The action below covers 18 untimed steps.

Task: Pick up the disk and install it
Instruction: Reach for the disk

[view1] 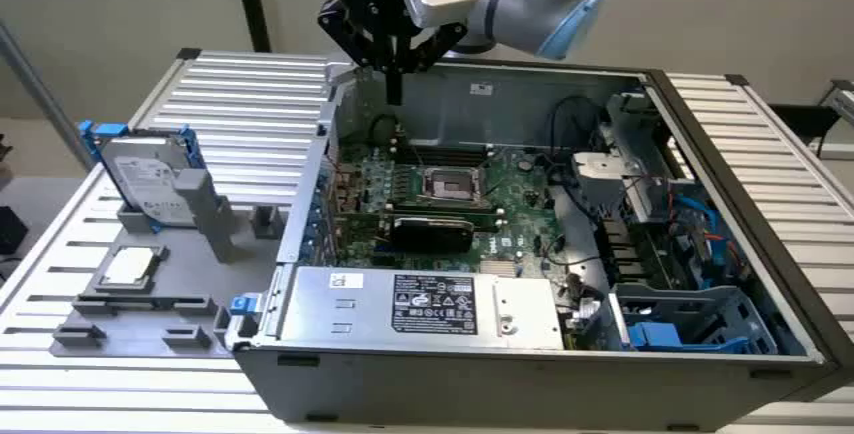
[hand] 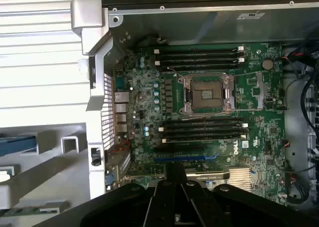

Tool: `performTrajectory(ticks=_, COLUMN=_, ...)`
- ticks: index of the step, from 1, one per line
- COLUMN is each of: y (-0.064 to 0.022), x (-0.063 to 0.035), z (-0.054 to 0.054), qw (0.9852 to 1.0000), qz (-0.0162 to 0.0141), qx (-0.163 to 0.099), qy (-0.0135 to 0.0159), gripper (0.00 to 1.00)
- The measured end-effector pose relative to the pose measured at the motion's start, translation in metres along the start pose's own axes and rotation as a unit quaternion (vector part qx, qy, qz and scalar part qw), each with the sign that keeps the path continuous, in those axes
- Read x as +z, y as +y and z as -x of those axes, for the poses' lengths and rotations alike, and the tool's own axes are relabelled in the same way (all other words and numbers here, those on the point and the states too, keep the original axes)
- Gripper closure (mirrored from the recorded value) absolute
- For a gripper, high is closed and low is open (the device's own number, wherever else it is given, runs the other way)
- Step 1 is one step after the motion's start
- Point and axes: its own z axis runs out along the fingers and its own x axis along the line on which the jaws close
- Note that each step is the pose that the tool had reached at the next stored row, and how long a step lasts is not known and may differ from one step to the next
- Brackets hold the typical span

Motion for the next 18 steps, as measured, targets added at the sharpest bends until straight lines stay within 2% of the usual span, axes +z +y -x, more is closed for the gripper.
performTrajectory(ticks=15, y=0.0, x=-0.0001, z=-0.0005, qw=1.0, qz=0.0, qx=0.0, qy=0.0, gripper=0.89)
performTrajectory(ticks=18, y=-0.0007, x=-0.0003, z=-0.0099, qw=1.0, qz=-0.0001, qx=0.0, qy=0.0, gripper=0.89)
